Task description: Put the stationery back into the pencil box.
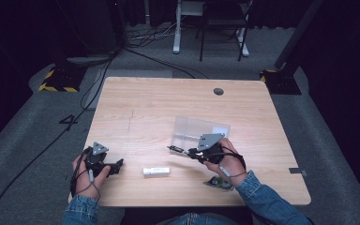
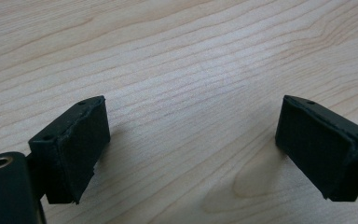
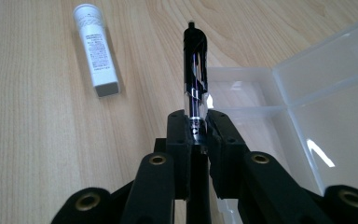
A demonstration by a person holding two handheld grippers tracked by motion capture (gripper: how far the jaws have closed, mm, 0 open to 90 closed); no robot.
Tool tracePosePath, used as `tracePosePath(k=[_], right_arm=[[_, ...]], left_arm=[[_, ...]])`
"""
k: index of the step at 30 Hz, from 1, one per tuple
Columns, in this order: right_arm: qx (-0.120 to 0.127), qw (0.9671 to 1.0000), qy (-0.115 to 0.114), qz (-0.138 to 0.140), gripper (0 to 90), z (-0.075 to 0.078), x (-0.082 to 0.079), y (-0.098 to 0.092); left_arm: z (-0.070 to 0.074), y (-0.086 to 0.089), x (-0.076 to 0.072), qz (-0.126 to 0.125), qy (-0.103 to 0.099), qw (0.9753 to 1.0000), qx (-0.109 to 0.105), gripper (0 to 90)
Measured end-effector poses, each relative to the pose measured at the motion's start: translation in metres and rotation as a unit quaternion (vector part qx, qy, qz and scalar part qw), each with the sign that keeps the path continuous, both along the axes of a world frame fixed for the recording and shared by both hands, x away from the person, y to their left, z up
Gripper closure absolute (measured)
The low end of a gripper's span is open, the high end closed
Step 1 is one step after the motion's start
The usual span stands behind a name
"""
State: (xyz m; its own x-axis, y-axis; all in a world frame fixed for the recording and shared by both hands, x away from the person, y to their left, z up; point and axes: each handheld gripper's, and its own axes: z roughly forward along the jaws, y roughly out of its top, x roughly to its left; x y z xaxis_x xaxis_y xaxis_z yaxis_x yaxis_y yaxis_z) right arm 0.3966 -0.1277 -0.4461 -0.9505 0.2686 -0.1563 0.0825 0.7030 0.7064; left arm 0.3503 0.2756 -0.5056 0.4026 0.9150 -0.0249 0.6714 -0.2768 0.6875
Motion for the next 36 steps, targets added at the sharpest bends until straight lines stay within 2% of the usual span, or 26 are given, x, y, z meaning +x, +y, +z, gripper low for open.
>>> tracePosePath(k=[15,27,36], right_arm=[[0.007,0.9996,-0.014,-0.025,79.9,0.014,0.009,-0.029],[-0.006,0.999,-0.017,-0.042,79.9,0.009,0.02,-0.045],[-0.023,0.9982,-0.014,-0.054,79.8,-0.001,0.03,-0.056]], left_arm=[[0.0,0.0,0.0,0.0,0.0,1.0,0.0,10.2],[0.0,0.0,0.0,0.0,0.0,1.0,0.0,10.2],[0.0,0.0,0.0,0.0,0.0,1.0,-0.001,10.1]])
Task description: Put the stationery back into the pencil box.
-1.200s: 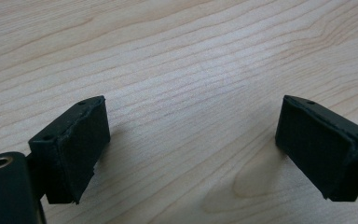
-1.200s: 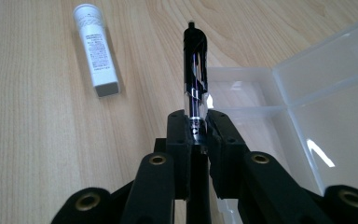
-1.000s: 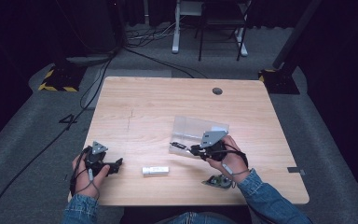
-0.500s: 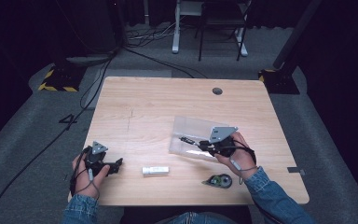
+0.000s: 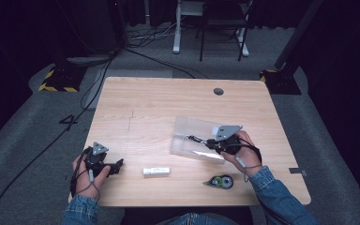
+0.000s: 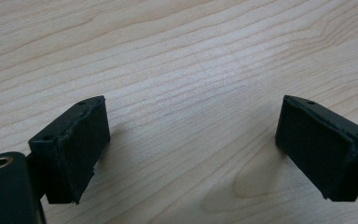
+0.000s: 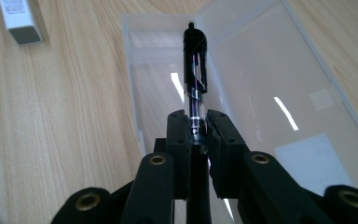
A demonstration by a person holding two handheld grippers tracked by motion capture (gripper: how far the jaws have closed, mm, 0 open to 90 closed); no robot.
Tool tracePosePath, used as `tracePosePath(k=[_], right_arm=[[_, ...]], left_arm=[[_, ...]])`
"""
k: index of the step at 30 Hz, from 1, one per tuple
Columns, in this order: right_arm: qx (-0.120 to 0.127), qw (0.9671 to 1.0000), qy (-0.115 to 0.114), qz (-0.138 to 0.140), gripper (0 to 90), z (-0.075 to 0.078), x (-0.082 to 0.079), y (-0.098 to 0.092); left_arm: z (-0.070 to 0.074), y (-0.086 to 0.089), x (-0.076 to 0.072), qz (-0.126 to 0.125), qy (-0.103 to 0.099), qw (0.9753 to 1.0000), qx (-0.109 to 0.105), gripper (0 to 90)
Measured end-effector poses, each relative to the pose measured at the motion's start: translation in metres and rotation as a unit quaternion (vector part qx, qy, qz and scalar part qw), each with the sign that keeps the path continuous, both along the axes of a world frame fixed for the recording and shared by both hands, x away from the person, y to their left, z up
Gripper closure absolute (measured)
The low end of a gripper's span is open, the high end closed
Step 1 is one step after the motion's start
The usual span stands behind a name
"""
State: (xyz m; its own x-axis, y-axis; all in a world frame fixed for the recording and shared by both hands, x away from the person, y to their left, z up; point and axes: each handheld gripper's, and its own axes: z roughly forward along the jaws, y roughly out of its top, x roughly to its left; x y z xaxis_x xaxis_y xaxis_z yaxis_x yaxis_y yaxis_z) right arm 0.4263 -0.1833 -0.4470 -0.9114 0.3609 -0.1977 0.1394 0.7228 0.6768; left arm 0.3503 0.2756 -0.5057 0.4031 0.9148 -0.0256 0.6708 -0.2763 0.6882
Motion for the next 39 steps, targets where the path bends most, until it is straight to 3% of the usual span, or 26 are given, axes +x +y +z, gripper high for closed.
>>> tracePosePath(k=[9,30,39], right_arm=[[-0.03,0.9995,-0.01,0.005,79.8,-0.012,0.006,0.002],[-0.053,0.9984,-0.014,0.011,79.7,-0.029,0.015,0.007],[-0.082,0.9959,-0.038,0.007,78.2,-0.031,0.014,0.008]], left_arm=[[0.0,0.0,0.0,0.0,0.0,1.0,0.001,10.2],[0.0,0.0,0.0,0.0,0.0,1.0,0.001,10.1],[0.0,0.0,0.0,0.0,0.0,1.0,0.001,10.1]])
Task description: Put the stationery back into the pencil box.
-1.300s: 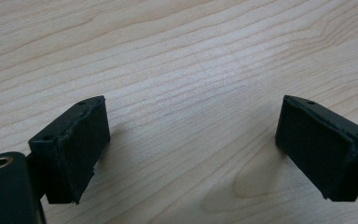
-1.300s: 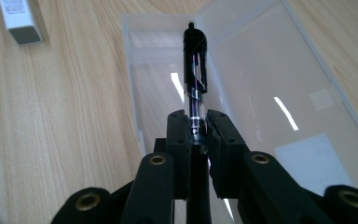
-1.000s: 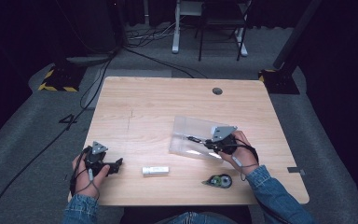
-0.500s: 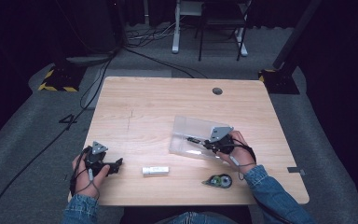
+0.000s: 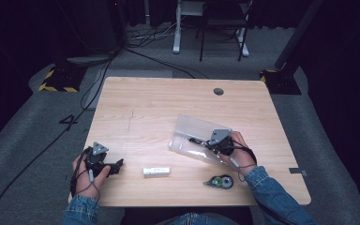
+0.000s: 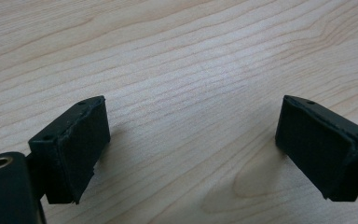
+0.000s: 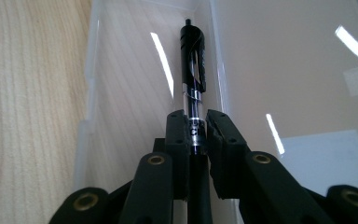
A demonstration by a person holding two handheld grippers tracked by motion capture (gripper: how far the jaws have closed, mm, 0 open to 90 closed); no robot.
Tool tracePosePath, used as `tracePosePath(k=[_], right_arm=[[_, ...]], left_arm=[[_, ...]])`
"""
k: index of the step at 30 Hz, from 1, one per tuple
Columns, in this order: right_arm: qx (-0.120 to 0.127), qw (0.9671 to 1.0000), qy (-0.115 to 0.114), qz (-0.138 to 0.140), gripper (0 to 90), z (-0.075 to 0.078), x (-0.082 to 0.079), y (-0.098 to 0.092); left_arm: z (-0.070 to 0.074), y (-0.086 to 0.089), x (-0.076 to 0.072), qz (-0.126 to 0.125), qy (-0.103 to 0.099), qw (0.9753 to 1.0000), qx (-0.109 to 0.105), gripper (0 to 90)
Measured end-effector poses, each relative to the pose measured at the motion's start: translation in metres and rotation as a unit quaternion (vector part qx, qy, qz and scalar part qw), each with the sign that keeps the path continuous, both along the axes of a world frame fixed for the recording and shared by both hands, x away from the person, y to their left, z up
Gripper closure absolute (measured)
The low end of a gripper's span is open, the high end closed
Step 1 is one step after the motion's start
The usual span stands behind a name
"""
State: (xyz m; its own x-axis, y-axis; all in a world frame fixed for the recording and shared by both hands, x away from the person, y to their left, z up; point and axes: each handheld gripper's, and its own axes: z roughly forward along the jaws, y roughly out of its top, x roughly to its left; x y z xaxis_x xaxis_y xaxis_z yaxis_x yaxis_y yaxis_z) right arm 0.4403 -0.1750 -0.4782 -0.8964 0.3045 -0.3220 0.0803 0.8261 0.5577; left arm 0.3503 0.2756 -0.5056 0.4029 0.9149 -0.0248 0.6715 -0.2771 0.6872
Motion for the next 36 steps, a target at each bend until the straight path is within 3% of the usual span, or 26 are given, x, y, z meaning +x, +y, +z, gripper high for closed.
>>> tracePosePath(k=[7,13,19,22,36], right_arm=[[-0.002,0.9999,-0.011,-0.003,73.8,0.001,-0.001,0.0],[0.012,0.9998,-0.013,-0.006,70.6,0.007,-0.002,-0.002],[0.042,0.999,-0.011,-0.015,63.1,0.016,-0.004,-0.008],[0.07,0.9972,-0.008,-0.023,60.8,0.022,-0.006,-0.013],[0.126,0.9917,0.003,-0.029,55.5,0.041,-0.023,-0.032]], left_arm=[[0.0,0.0,0.0,0.0,0.0,1.0,0.0,10.2],[0.0,0.0,0.0,0.0,0.0,1.0,-0.001,10.2],[0.0,0.0,0.0,-0.001,0.0,1.0,-0.001,10.1],[0.0,0.0,0.001,-0.004,0.001,1.0,0.0,9.7],[0.0,-0.001,0.002,-0.003,0.002,1.0,-0.001,9.0]])
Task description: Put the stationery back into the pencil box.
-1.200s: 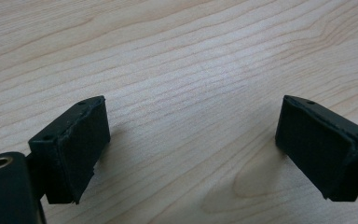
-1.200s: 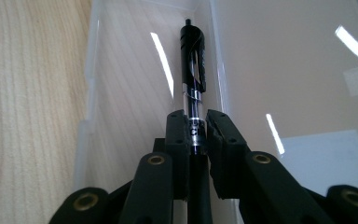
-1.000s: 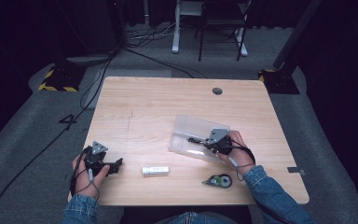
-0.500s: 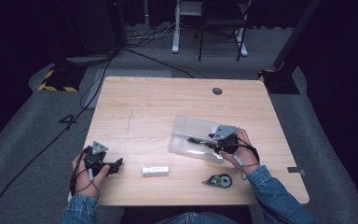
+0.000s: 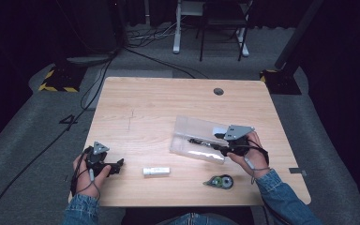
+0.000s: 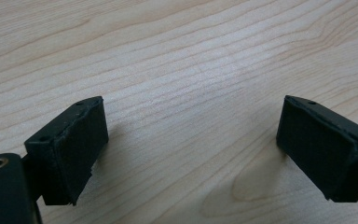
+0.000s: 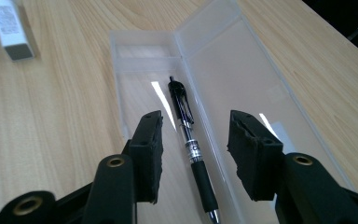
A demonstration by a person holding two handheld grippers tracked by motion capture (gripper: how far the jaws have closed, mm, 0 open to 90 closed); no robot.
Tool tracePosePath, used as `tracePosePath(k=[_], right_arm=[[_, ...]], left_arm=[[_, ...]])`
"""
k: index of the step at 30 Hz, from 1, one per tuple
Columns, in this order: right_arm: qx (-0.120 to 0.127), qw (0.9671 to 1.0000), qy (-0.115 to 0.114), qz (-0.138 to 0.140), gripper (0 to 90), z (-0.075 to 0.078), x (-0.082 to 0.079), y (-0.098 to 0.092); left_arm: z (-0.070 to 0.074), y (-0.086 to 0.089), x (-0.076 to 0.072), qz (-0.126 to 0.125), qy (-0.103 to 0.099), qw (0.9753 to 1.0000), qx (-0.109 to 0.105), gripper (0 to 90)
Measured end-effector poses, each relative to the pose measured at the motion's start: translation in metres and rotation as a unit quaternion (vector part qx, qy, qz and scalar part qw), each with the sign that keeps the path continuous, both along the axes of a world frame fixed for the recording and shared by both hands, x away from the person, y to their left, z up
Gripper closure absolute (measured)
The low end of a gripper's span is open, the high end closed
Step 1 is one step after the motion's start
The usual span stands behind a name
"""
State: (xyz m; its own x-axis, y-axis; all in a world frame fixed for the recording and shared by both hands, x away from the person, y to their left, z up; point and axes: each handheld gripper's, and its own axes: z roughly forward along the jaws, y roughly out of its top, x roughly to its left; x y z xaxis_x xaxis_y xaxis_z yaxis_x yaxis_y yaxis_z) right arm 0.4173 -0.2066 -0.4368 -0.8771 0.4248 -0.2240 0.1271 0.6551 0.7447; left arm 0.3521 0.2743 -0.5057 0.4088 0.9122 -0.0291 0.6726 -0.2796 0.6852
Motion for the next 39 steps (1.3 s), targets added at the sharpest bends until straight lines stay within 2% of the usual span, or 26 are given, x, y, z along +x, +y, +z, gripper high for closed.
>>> tracePosePath(k=[11,21,29,39], right_arm=[[0.041,0.9988,0.028,-0.005,51.2,0.008,-0.025,-0.017],[0.052,0.9973,0.051,0.003,46.2,0.011,-0.046,-0.024],[0.044,0.9959,0.079,-0.002,38.8,0.005,-0.057,-0.03],[0.02,0.9928,0.118,-0.005,27.0,-0.008,-0.063,-0.032]], left_arm=[[0.0,0.0,-0.001,-0.005,0.0,1.0,0.004,9.2],[0.0,0.0,-0.001,-0.007,0.0,1.0,0.005,9.1],[0.0,0.0,-0.001,-0.008,0.0,1.0,0.004,9.1],[0.0,0.0,-0.001,-0.008,0.0,1.0,0.003,9.0]])
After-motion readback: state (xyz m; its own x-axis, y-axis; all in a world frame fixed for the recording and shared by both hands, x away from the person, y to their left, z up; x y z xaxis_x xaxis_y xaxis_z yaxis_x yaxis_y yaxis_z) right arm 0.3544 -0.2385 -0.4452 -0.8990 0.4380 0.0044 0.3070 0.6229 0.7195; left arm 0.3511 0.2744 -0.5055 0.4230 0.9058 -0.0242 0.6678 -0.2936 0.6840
